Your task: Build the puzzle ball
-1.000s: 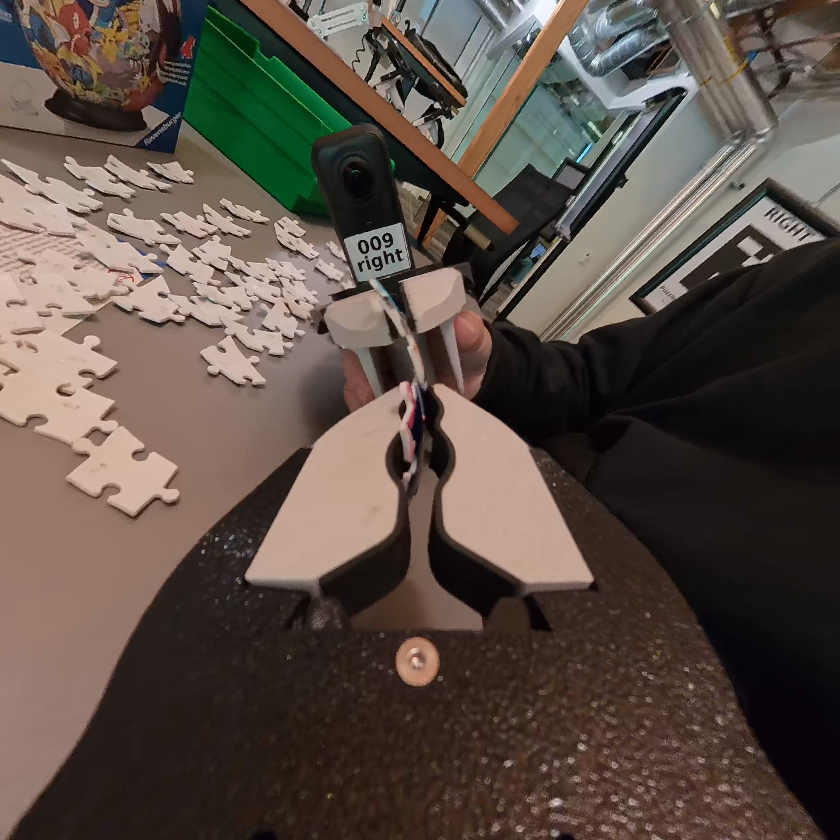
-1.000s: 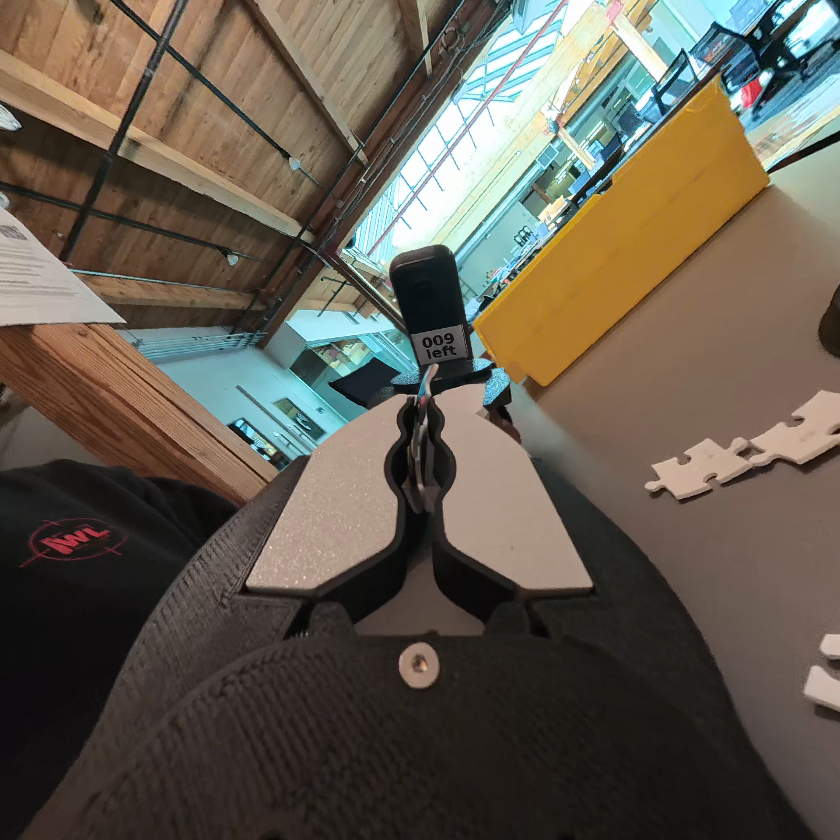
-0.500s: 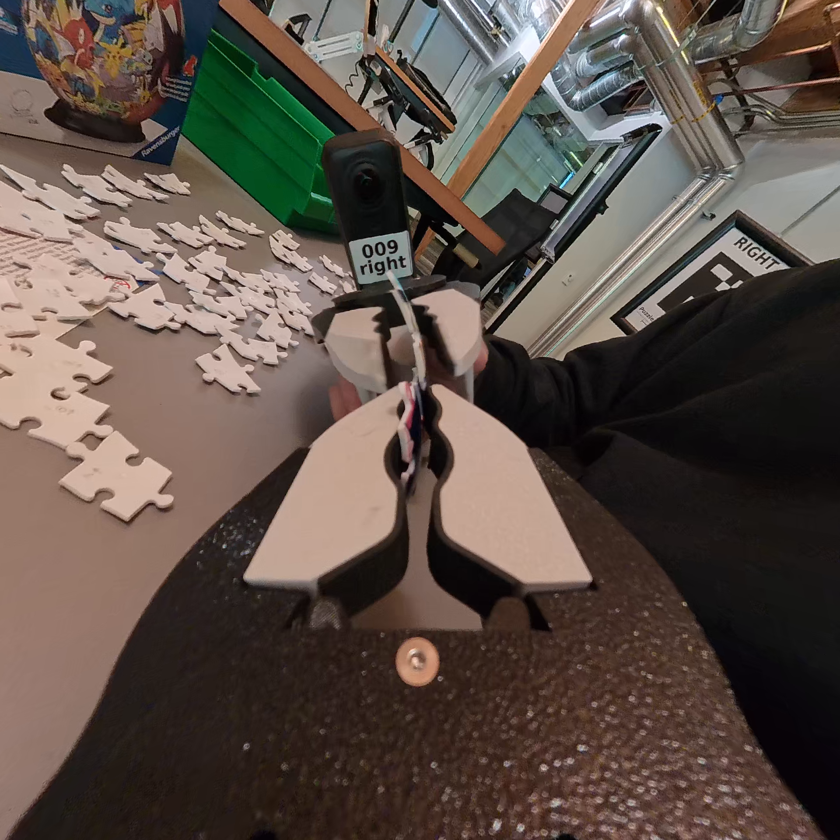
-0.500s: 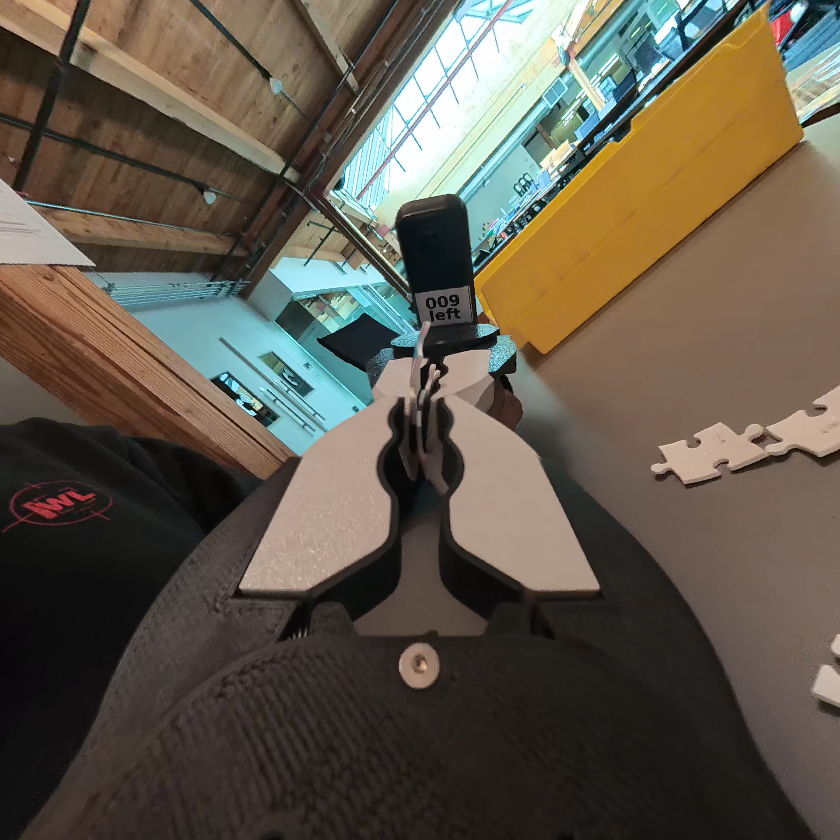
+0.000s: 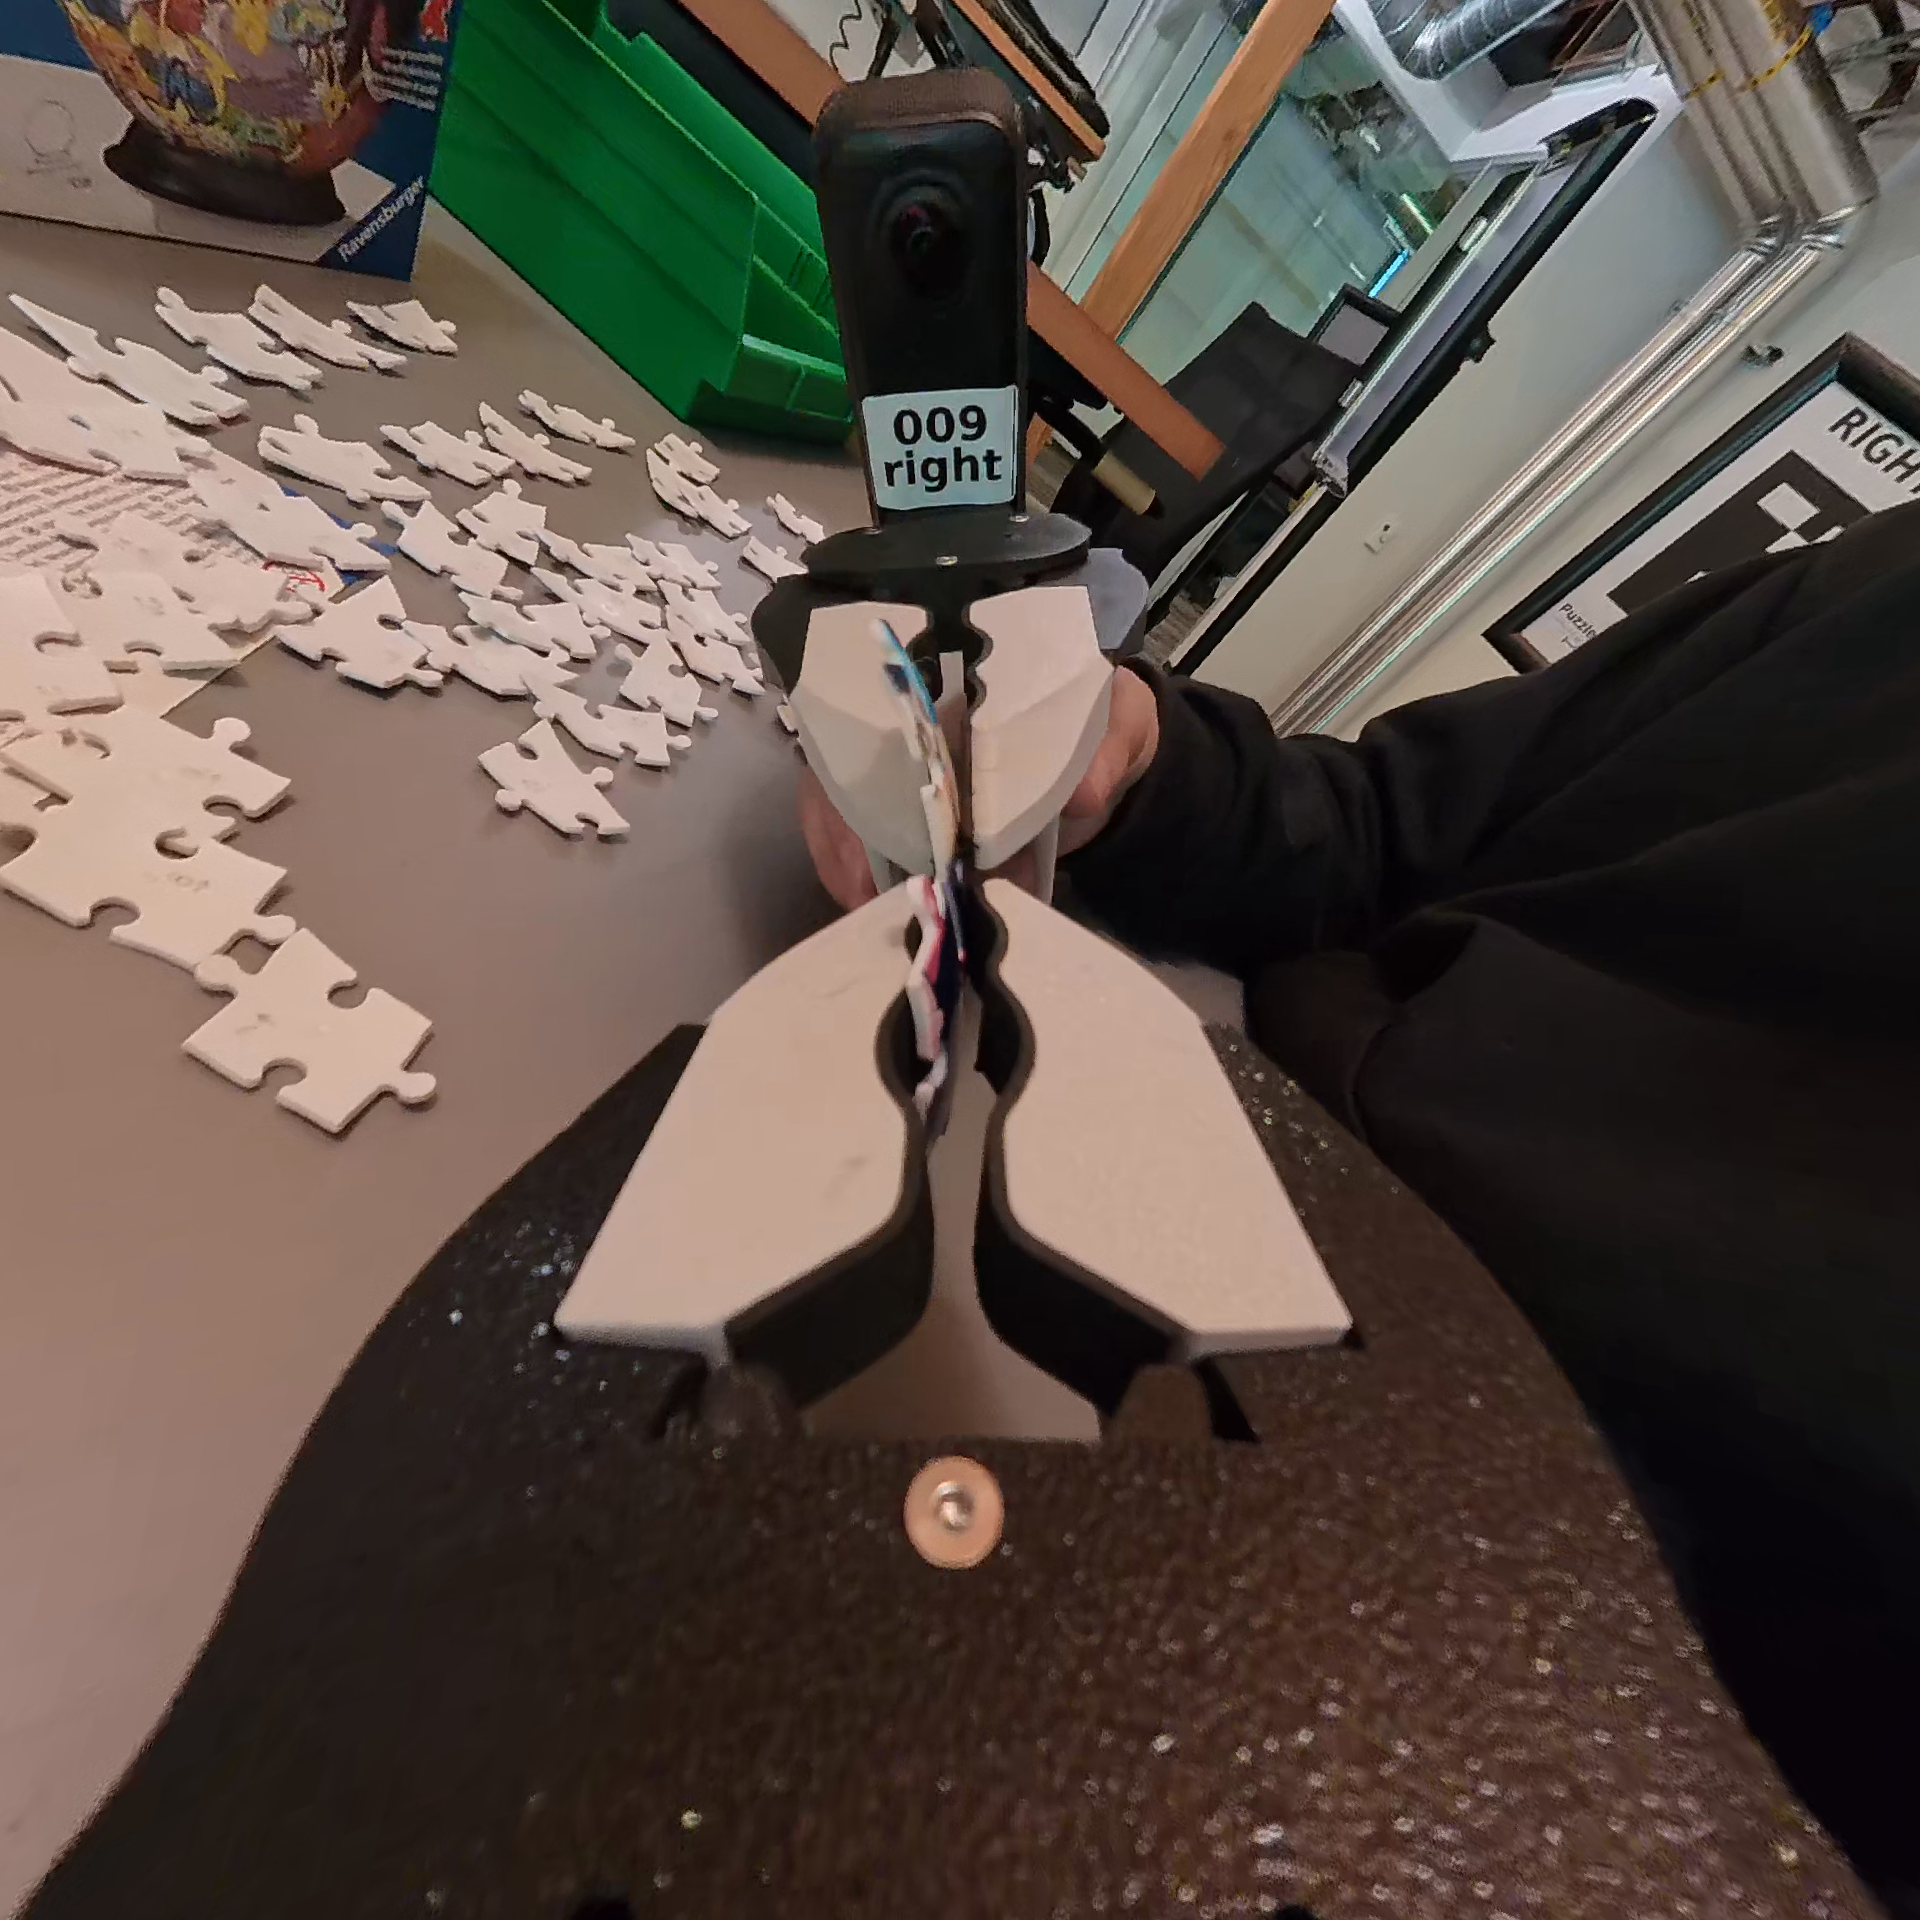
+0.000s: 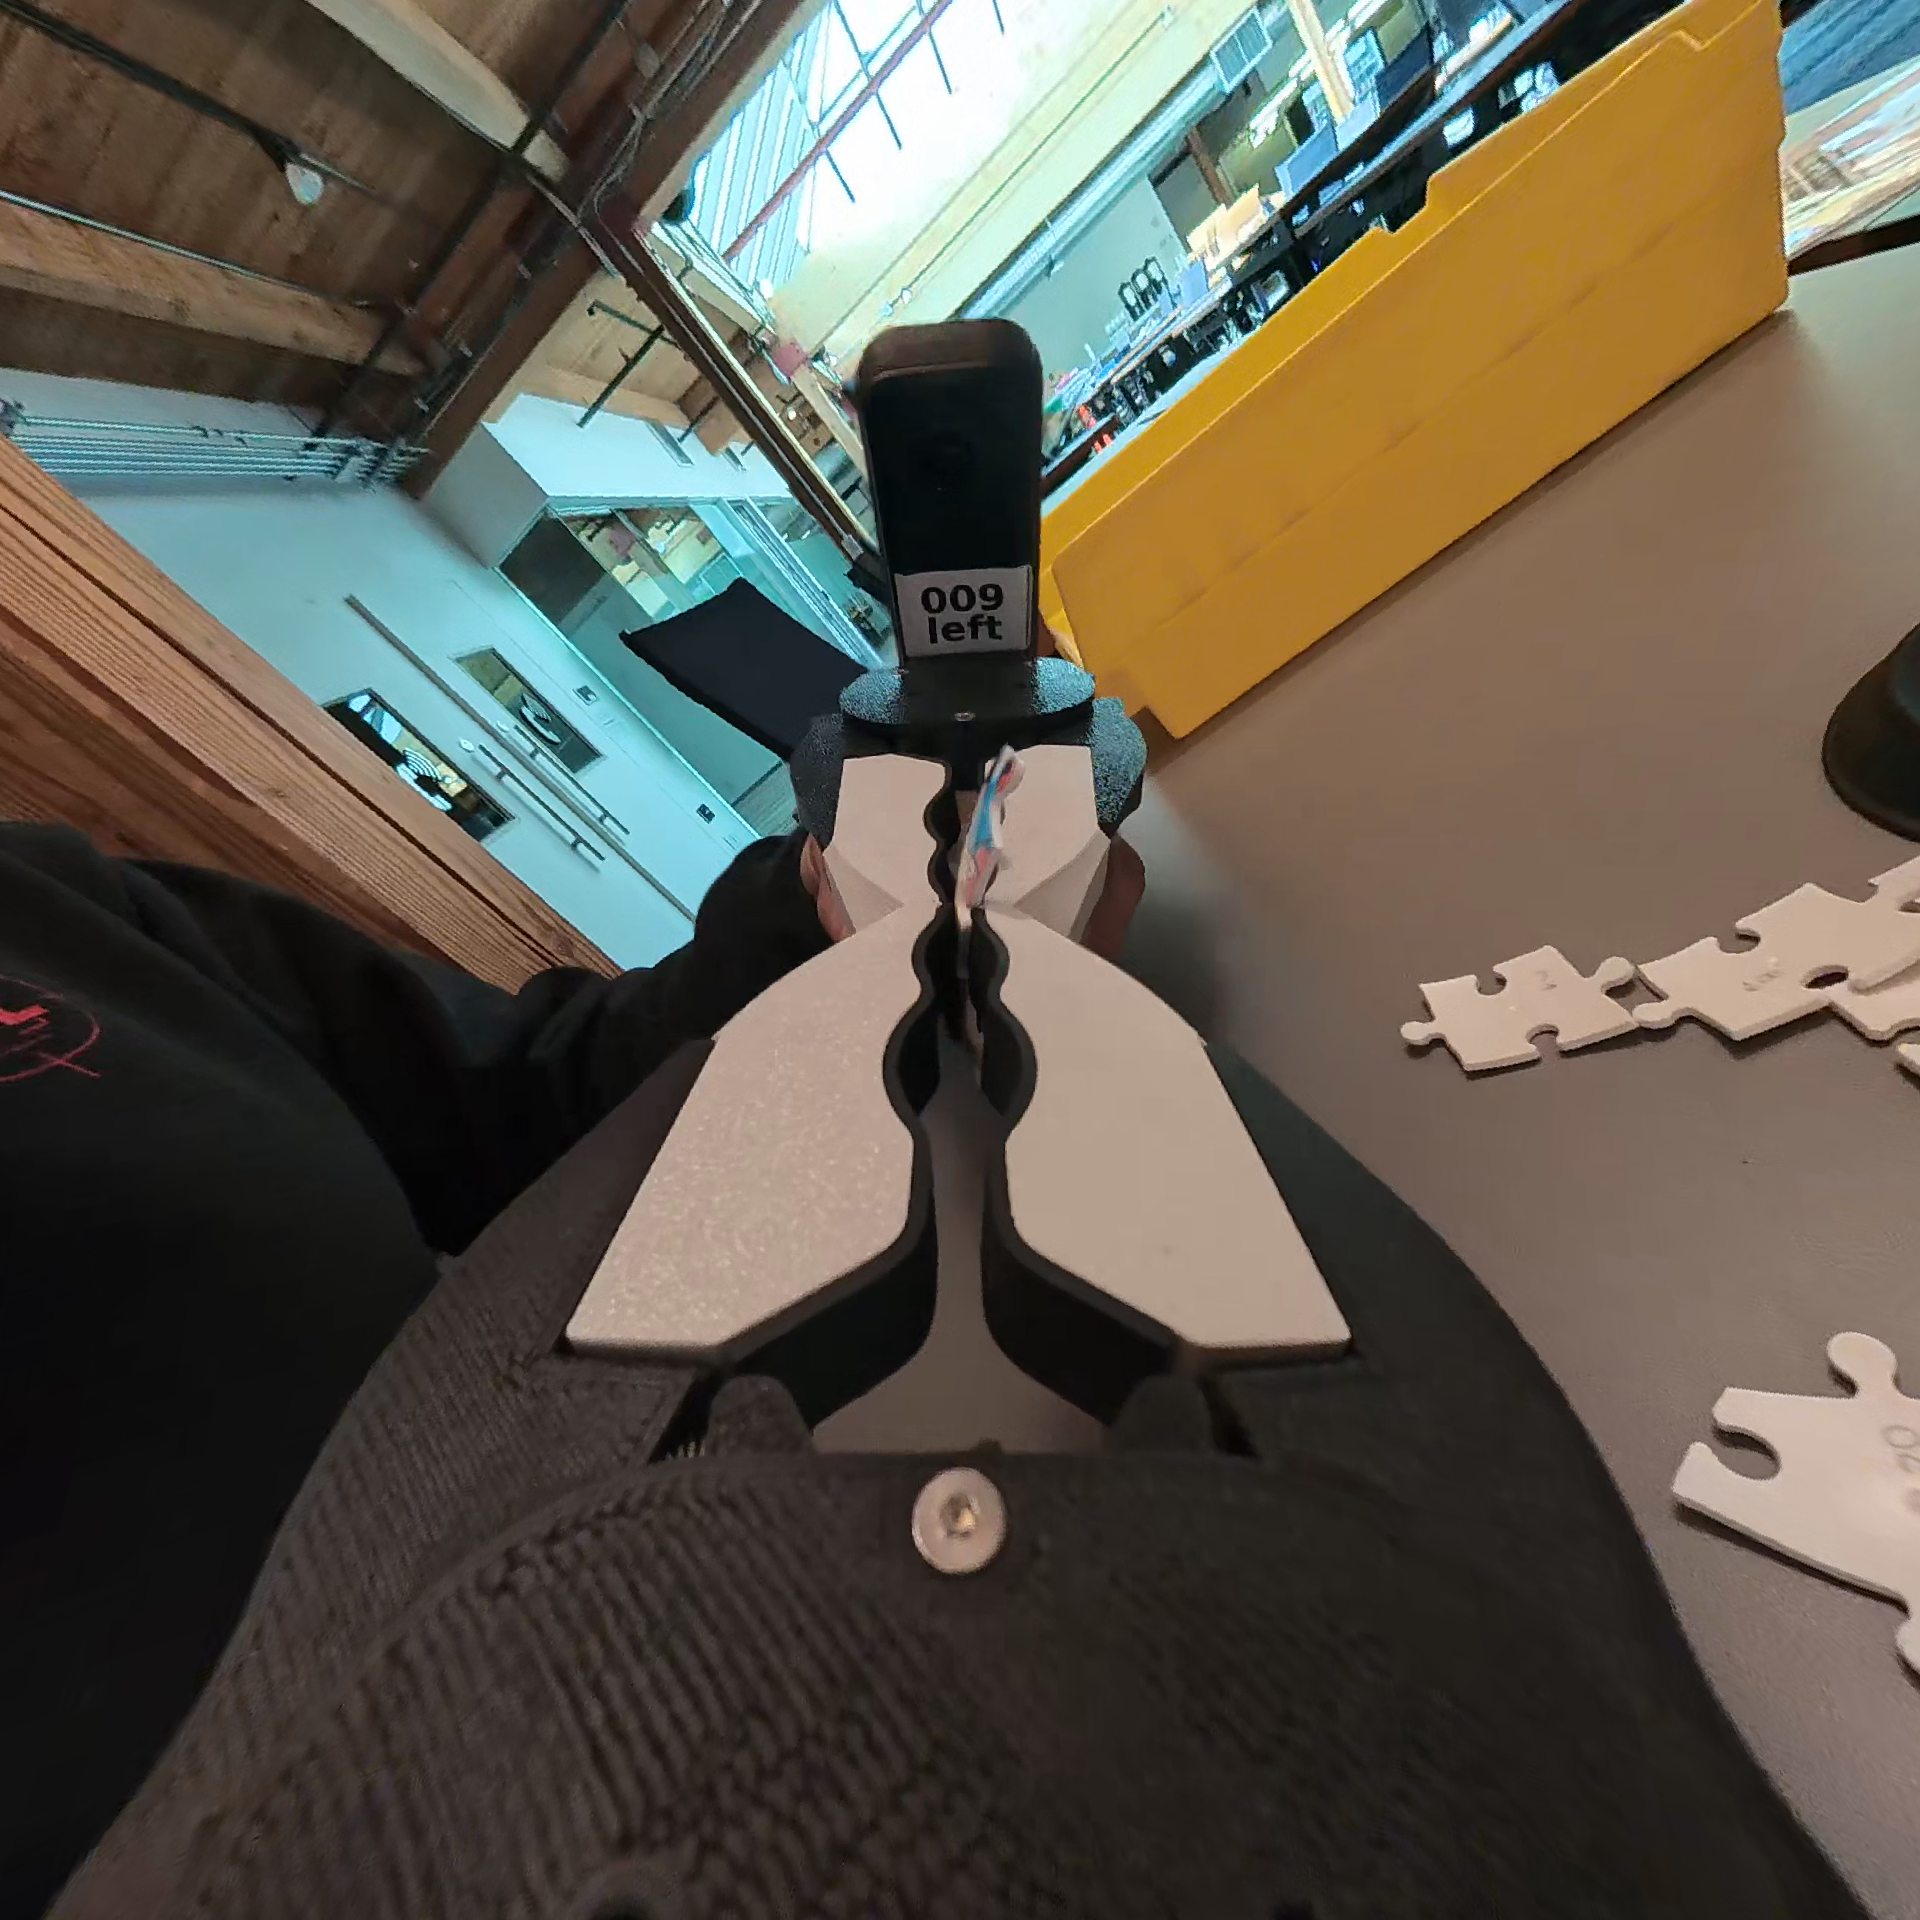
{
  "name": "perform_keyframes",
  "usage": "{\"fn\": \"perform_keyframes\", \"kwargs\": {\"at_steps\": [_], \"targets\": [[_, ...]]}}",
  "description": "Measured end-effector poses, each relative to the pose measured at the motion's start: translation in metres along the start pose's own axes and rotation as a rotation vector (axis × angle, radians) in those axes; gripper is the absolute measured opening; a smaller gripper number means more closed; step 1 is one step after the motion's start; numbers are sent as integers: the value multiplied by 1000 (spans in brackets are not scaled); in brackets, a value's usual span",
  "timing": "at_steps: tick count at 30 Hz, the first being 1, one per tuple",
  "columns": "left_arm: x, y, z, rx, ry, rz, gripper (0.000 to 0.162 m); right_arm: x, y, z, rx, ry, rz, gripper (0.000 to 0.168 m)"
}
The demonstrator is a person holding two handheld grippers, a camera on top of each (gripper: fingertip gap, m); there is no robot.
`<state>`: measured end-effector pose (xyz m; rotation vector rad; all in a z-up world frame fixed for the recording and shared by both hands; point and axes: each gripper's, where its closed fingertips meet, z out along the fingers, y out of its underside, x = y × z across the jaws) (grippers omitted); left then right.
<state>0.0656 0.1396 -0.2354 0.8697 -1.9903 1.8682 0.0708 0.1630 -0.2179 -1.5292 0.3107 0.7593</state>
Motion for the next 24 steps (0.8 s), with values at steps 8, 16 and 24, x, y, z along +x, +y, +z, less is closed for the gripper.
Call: {"fn": "perform_keyframes", "kwargs": {"at_steps": [8,16,24], "targets": [[5,-11,-3,79,44,-30,2,0,-15,-10,119,-36,62,16],[4,-11,-1,77,41,-37,2,-7,-15,-8,119,-52,25,15],[5,-6,0,45,31,-13,2,-4,-9,-4,65,-1,-60,3]]}}
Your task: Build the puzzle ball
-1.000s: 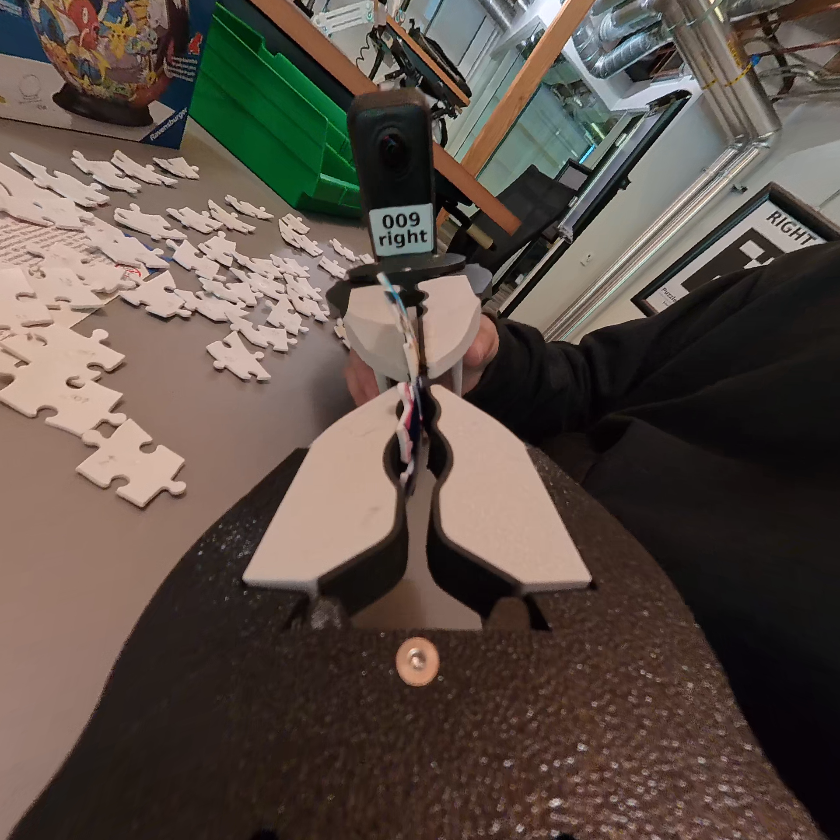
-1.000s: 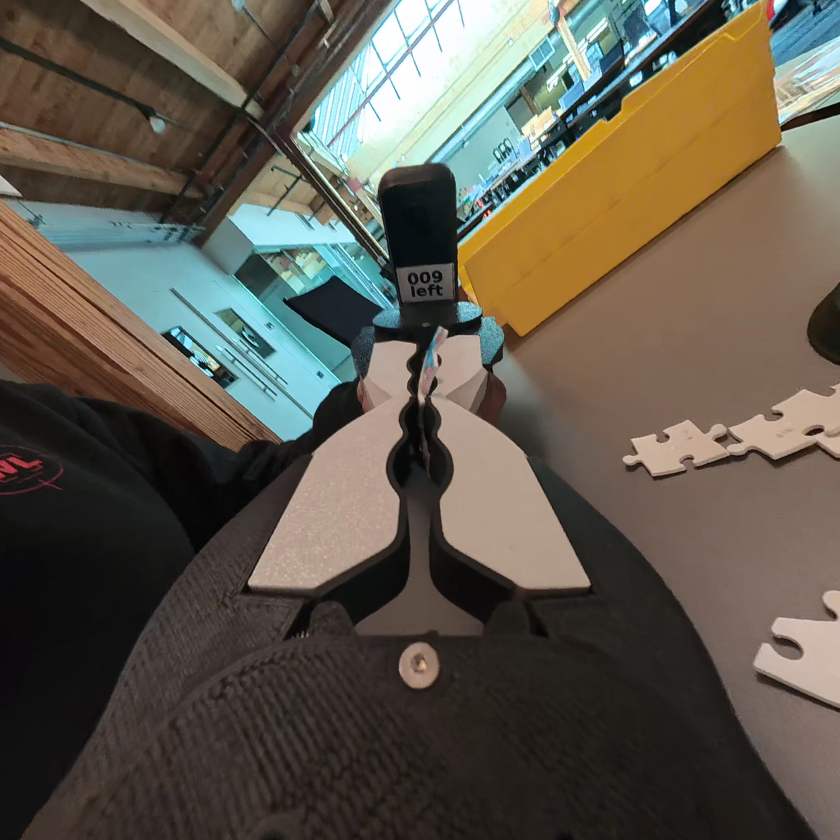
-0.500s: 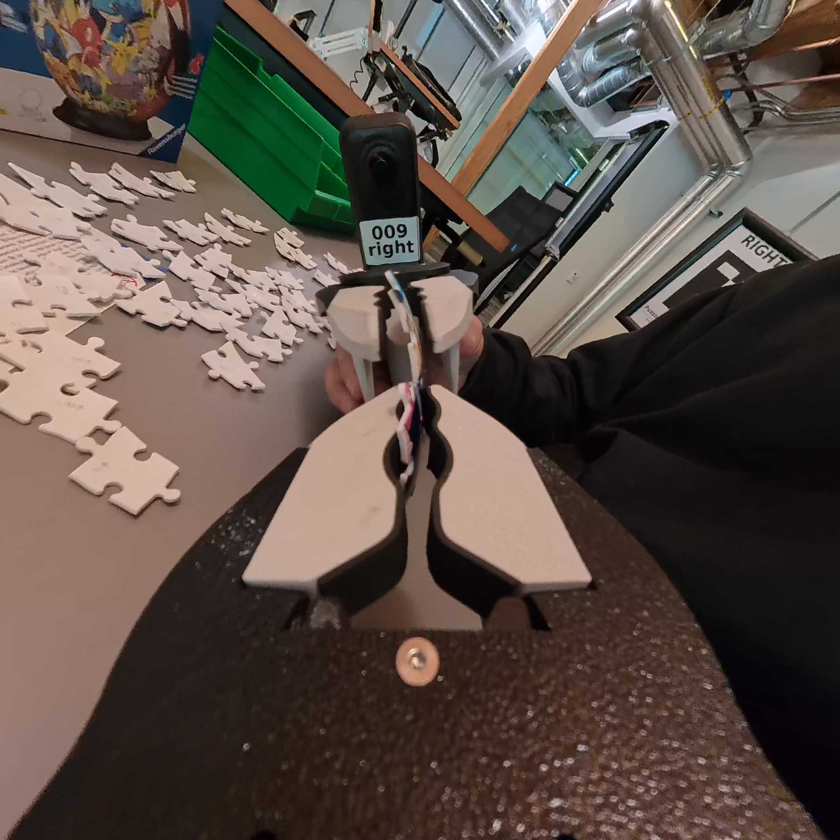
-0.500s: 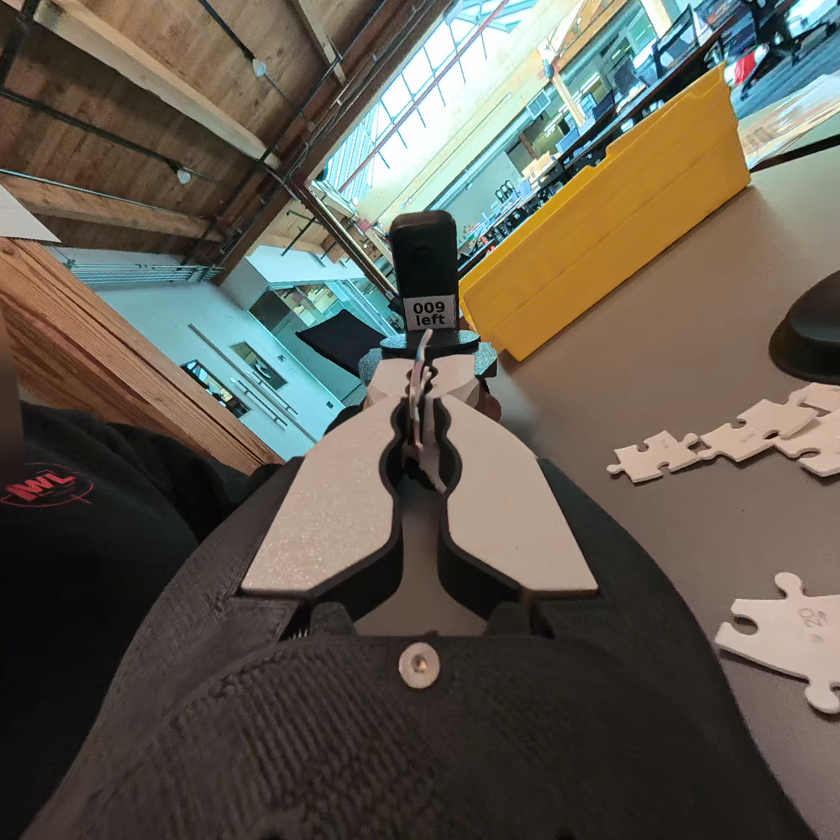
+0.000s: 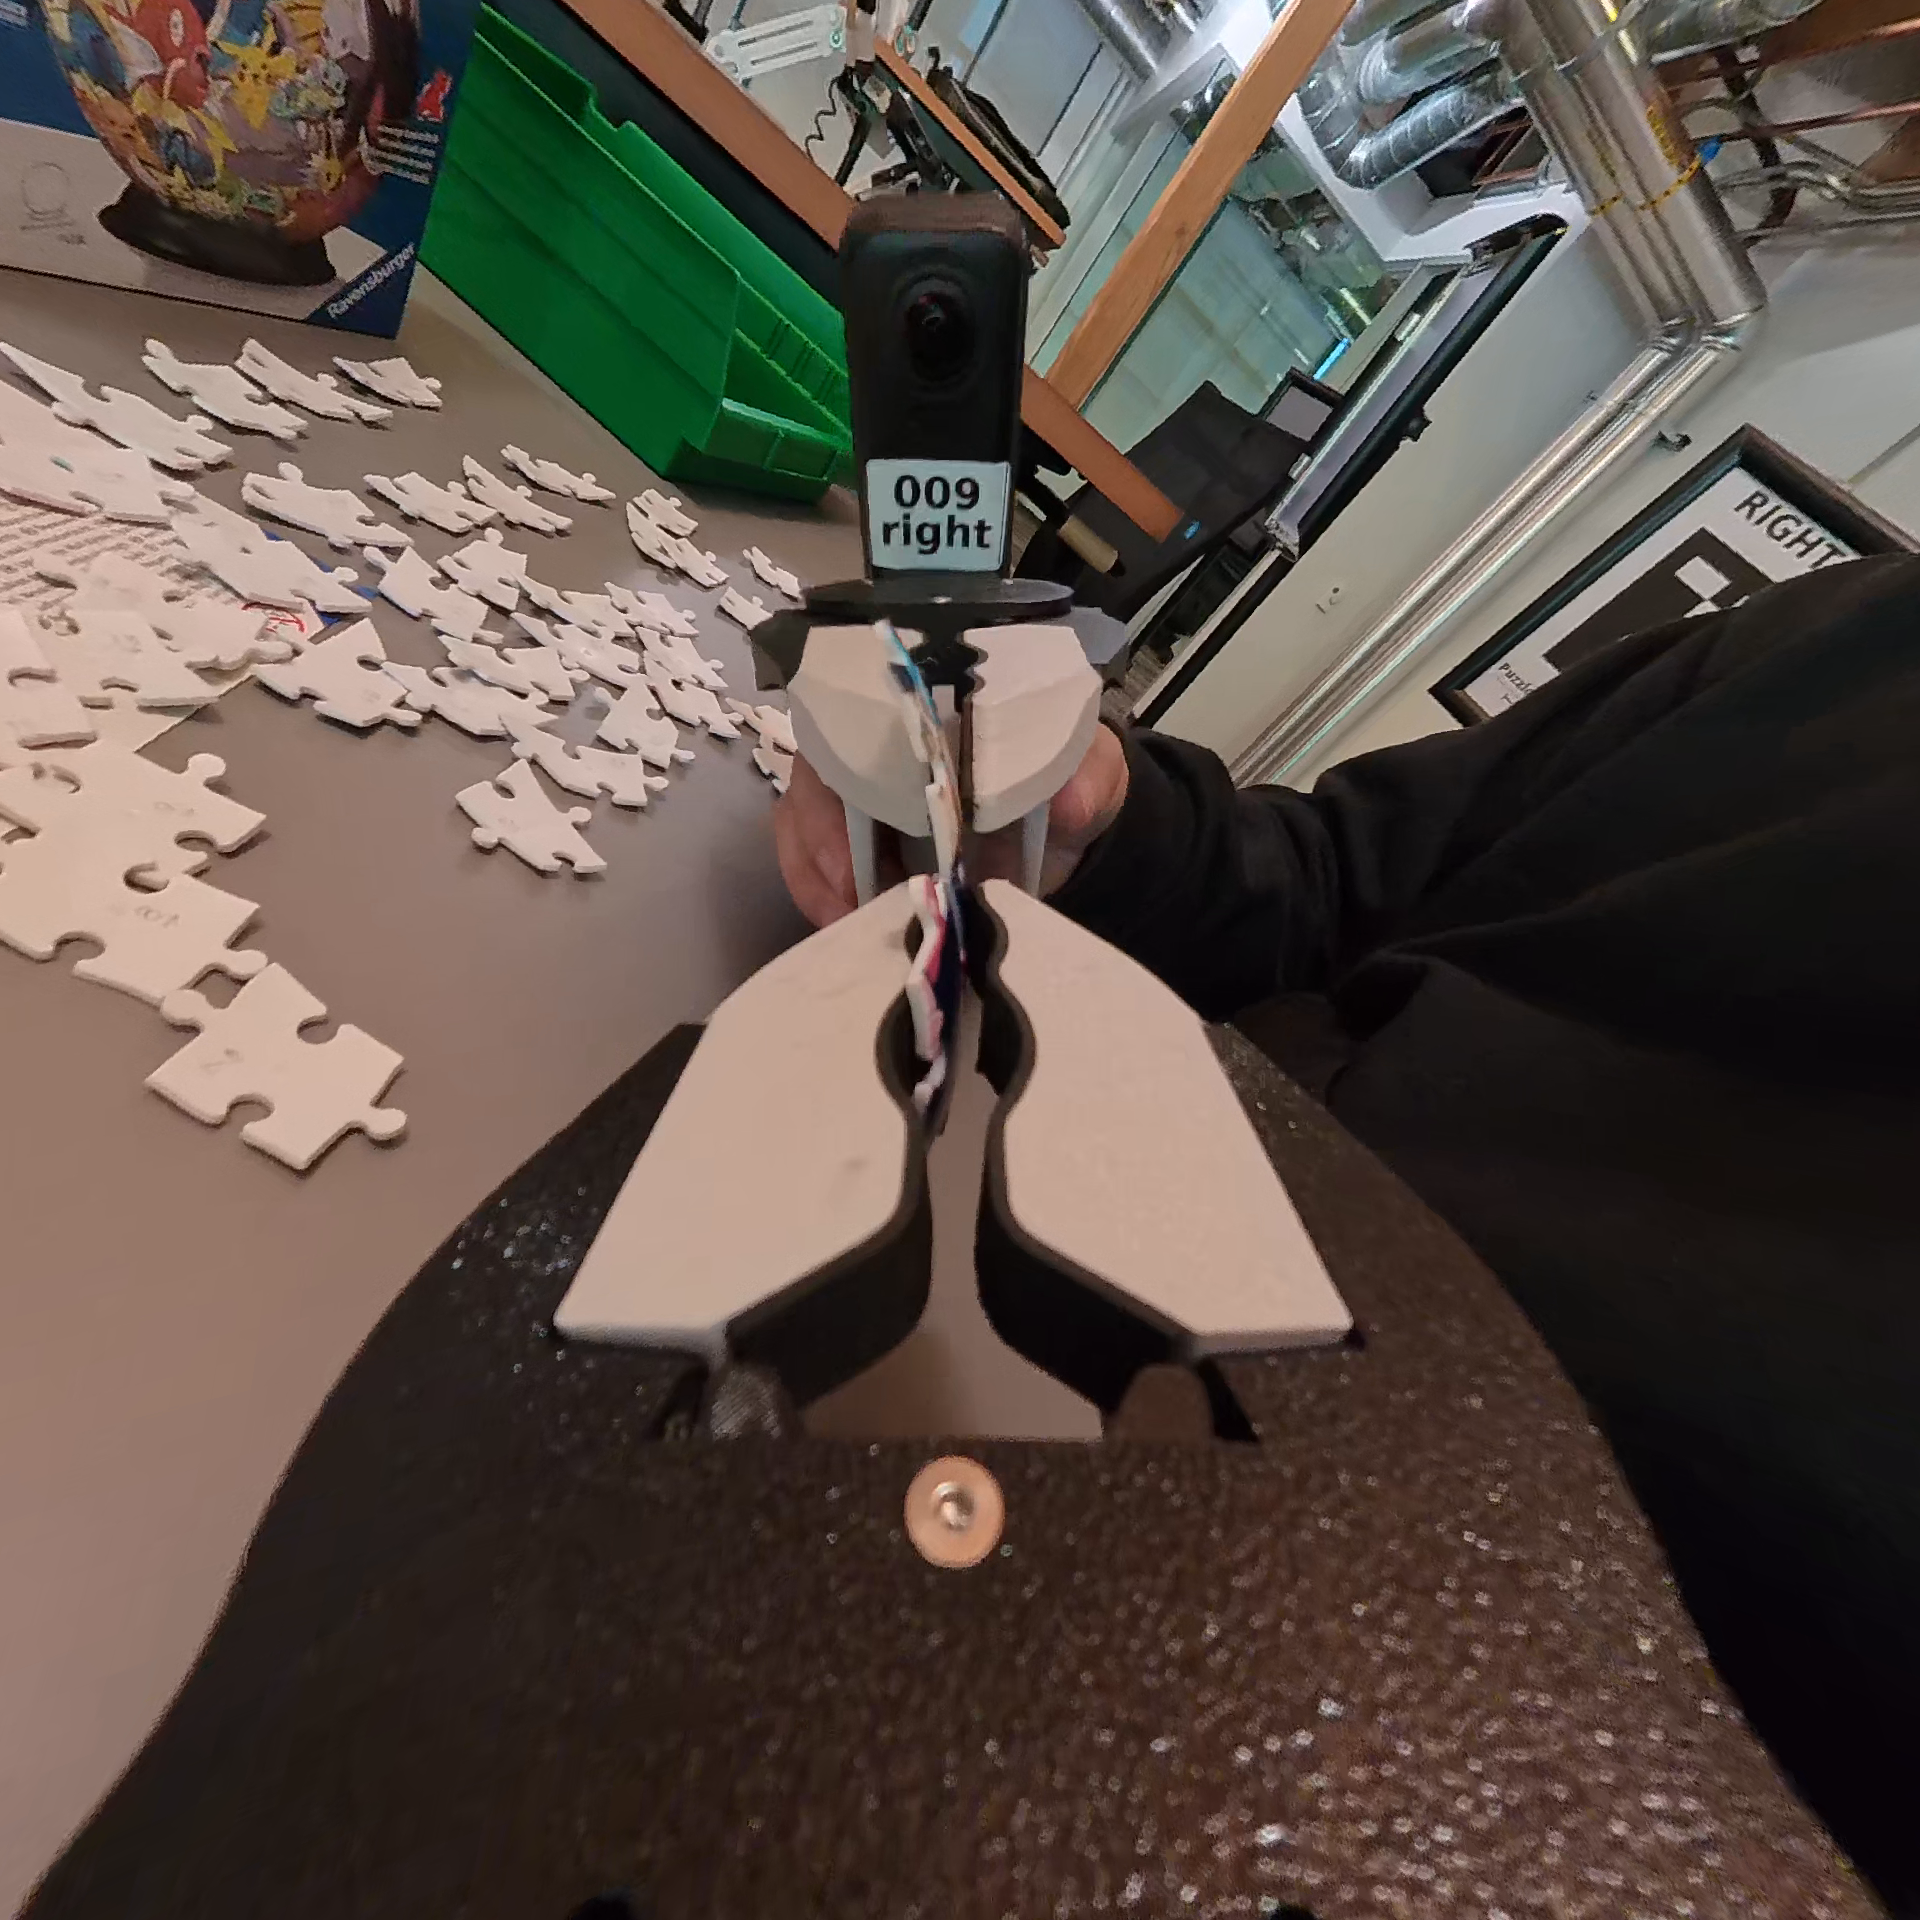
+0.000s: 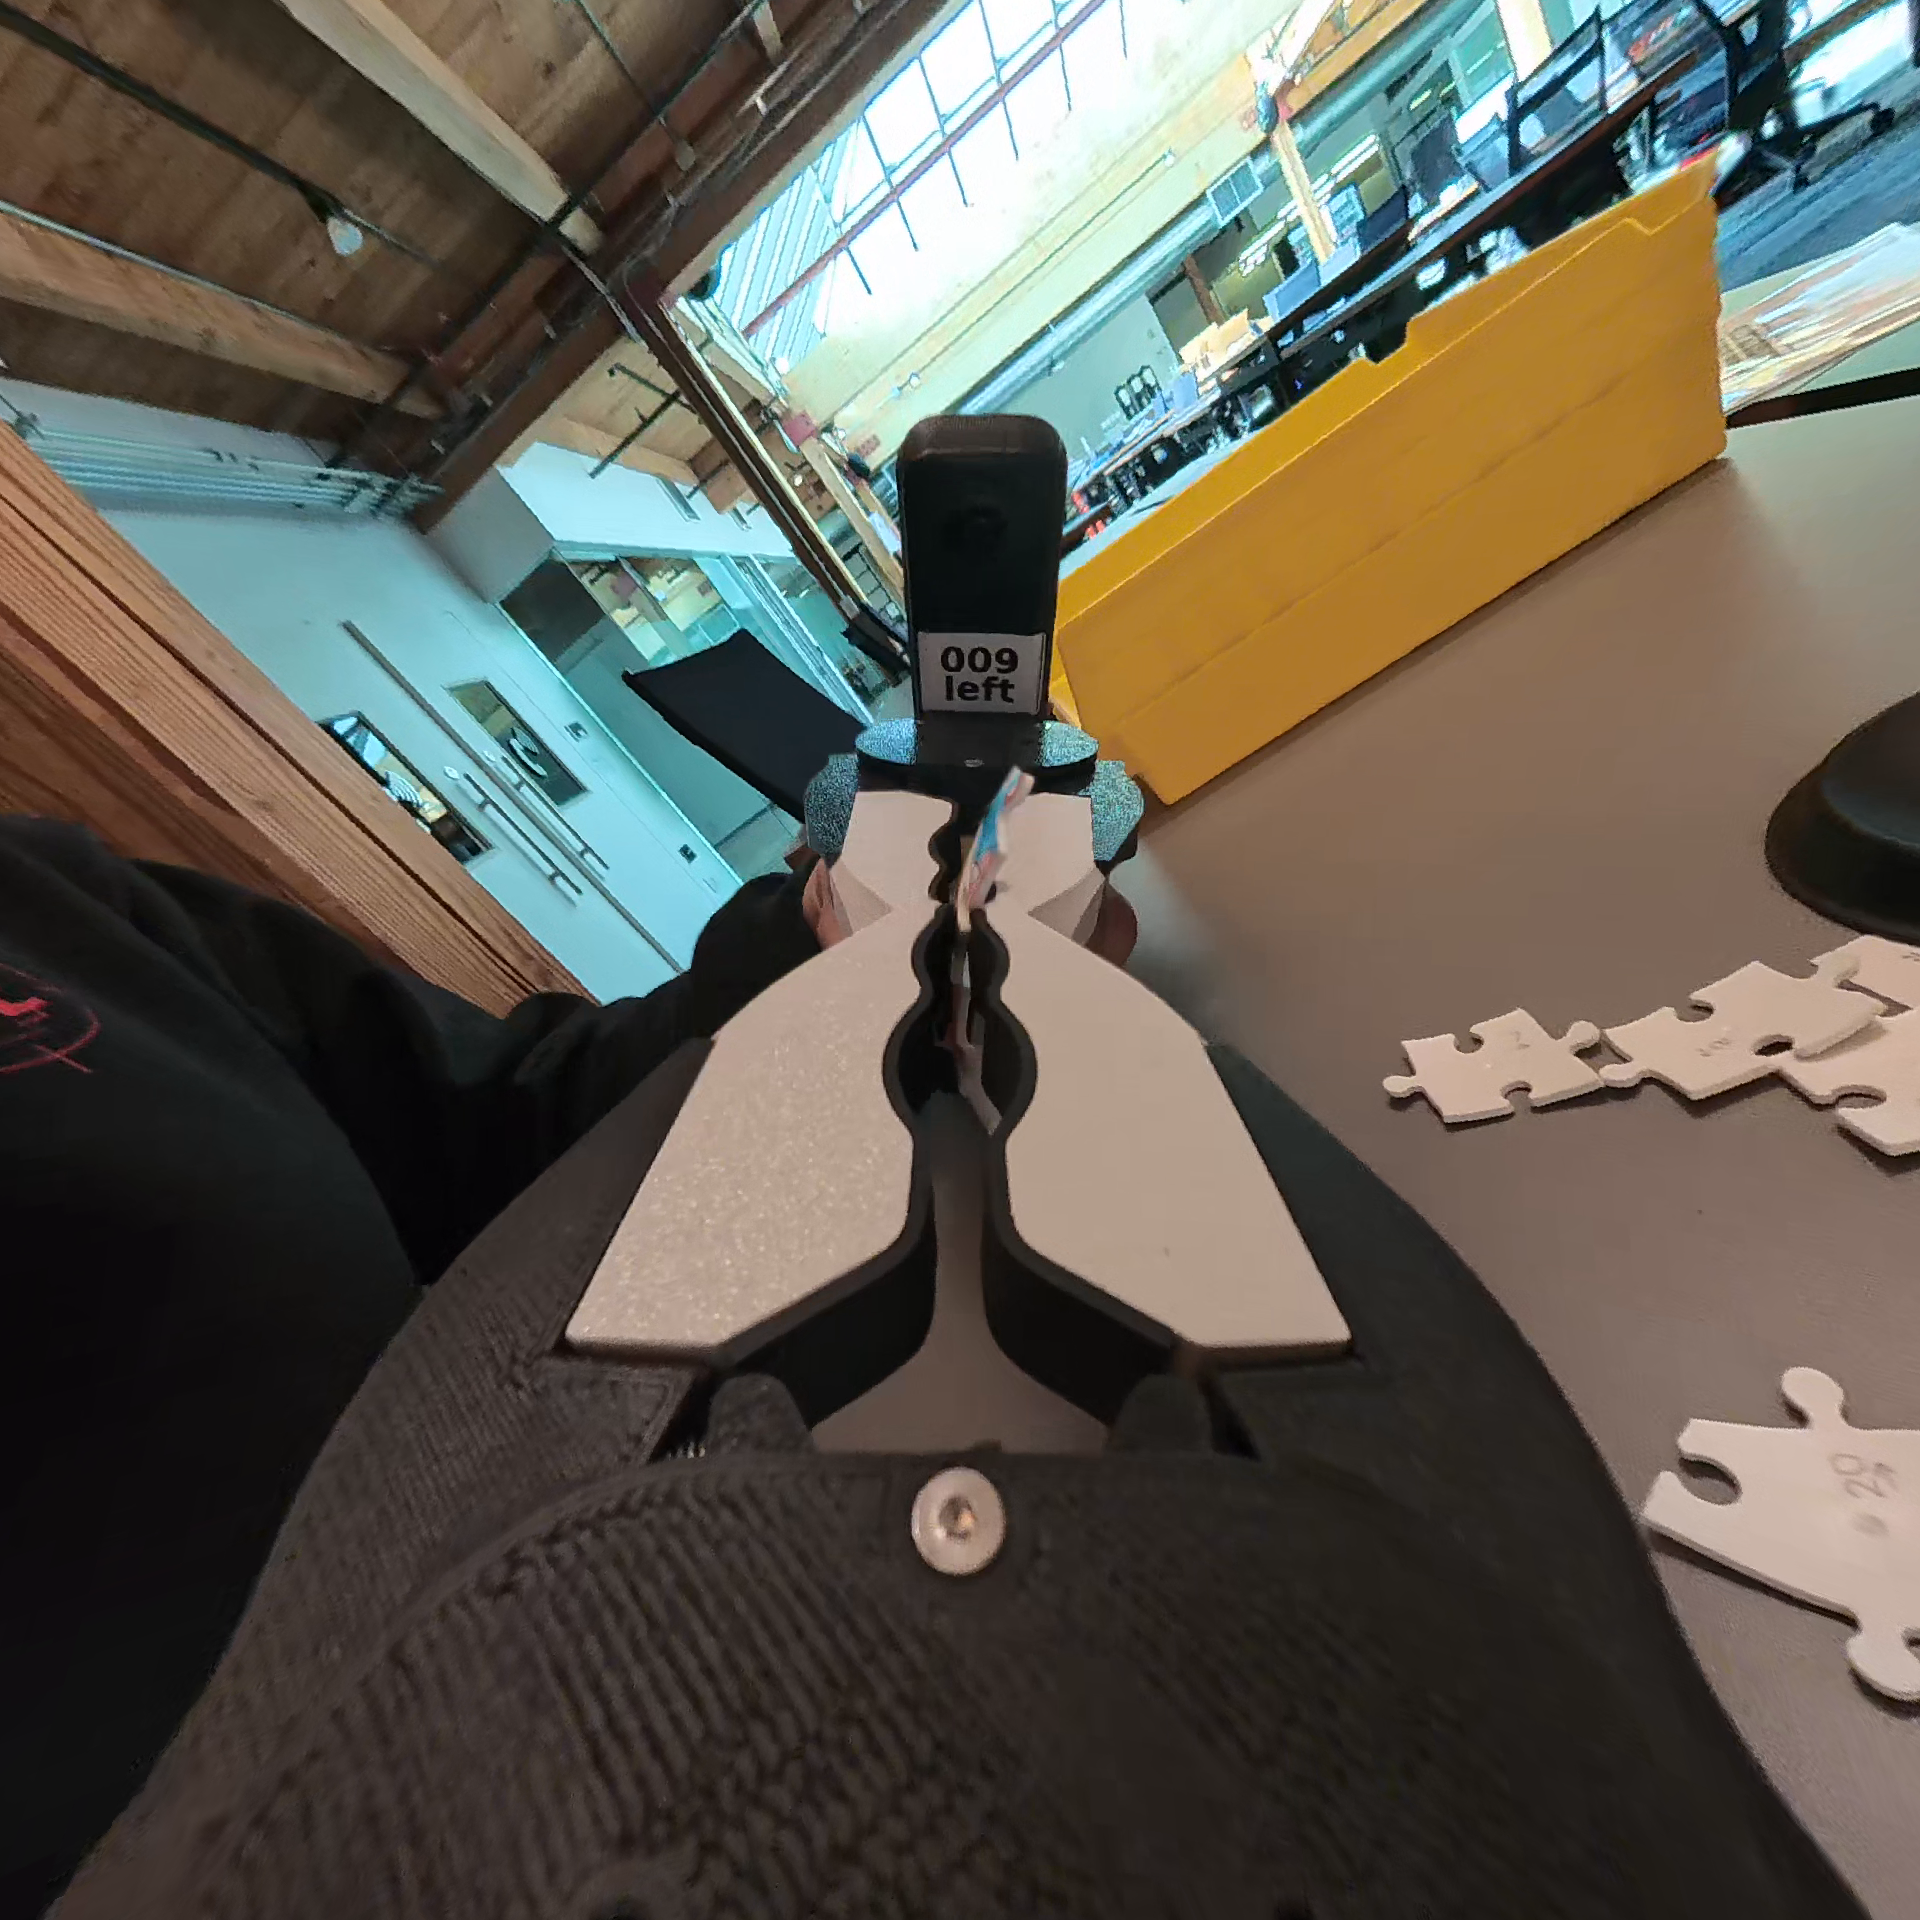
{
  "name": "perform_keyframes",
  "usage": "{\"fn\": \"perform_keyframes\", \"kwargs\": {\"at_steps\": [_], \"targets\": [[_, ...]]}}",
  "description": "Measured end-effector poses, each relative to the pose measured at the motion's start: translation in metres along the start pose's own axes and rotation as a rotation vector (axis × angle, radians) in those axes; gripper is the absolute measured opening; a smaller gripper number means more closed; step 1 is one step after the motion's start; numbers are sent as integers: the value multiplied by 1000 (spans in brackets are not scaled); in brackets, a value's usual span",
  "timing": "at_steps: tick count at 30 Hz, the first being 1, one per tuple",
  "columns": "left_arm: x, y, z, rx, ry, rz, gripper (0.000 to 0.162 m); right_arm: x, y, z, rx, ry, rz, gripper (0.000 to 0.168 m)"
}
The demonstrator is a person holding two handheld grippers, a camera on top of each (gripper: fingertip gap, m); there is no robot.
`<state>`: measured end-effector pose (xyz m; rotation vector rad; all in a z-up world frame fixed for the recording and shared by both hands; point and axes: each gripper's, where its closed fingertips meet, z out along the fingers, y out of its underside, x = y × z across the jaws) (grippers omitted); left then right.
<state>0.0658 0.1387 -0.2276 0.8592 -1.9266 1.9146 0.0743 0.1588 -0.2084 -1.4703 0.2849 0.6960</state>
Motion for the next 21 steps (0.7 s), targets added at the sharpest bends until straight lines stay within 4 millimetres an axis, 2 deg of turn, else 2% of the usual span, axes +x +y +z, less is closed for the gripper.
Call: {"fn": "perform_keyframes", "kwargs": {"at_steps": [7,21], "targets": [[4,3,-1,-19,33,-7,2,-3,3,0,-19,-51,58,2],[1,-9,-3,100,90,-169,3,4,-12,-7,125,-54,214,7]]}}
